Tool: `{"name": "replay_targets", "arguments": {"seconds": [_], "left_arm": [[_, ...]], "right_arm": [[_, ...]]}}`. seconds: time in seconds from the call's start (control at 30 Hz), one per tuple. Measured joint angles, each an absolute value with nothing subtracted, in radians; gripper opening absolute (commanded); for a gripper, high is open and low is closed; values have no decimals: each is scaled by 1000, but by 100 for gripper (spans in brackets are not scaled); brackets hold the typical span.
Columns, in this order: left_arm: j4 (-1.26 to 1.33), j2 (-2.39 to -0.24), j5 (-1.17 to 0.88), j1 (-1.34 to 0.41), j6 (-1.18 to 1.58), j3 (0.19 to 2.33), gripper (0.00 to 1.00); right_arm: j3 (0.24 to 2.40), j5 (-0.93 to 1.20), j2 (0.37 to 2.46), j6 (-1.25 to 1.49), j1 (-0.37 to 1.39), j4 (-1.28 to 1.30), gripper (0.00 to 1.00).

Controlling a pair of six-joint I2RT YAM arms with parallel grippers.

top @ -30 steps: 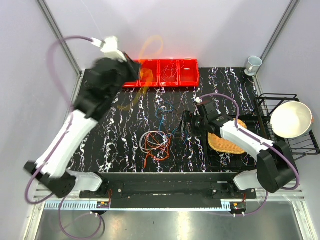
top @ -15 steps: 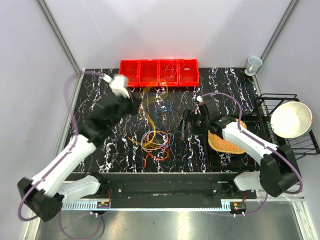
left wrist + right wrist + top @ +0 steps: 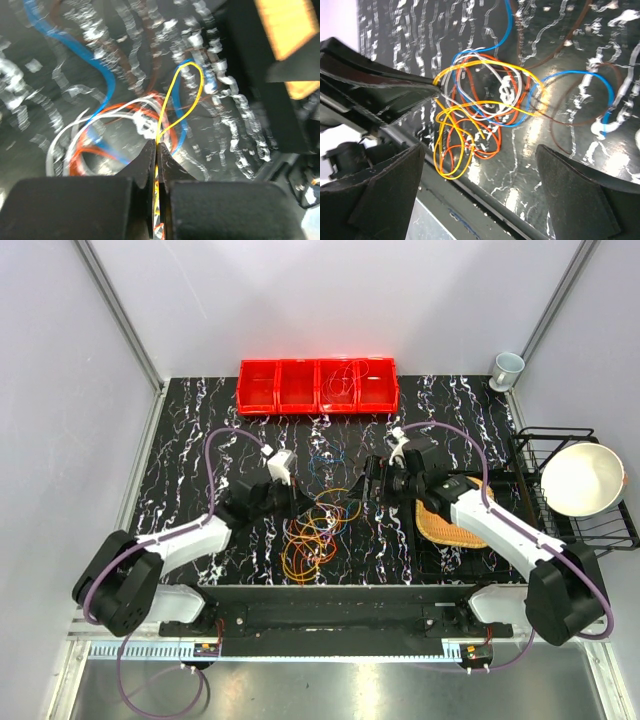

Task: Untangle the cables

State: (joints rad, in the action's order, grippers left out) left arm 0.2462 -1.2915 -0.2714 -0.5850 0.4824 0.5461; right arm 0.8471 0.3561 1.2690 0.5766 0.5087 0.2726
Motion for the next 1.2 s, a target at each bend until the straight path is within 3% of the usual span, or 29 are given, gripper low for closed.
{"name": "replay_targets", "arguments": {"seconds": [0.43,0.77,1.2], "left_arm": [[722,-1436,-599,-516,579,434,0],[849,-1449,-659,-485,637,410,0],[938,-1475,-703,-460,686,391,0]], "right_arm": [[839,398,1298,519,510,223,86],[783,352,1311,485,510,237,76],[764,316,1324,463,510,236,75]]}}
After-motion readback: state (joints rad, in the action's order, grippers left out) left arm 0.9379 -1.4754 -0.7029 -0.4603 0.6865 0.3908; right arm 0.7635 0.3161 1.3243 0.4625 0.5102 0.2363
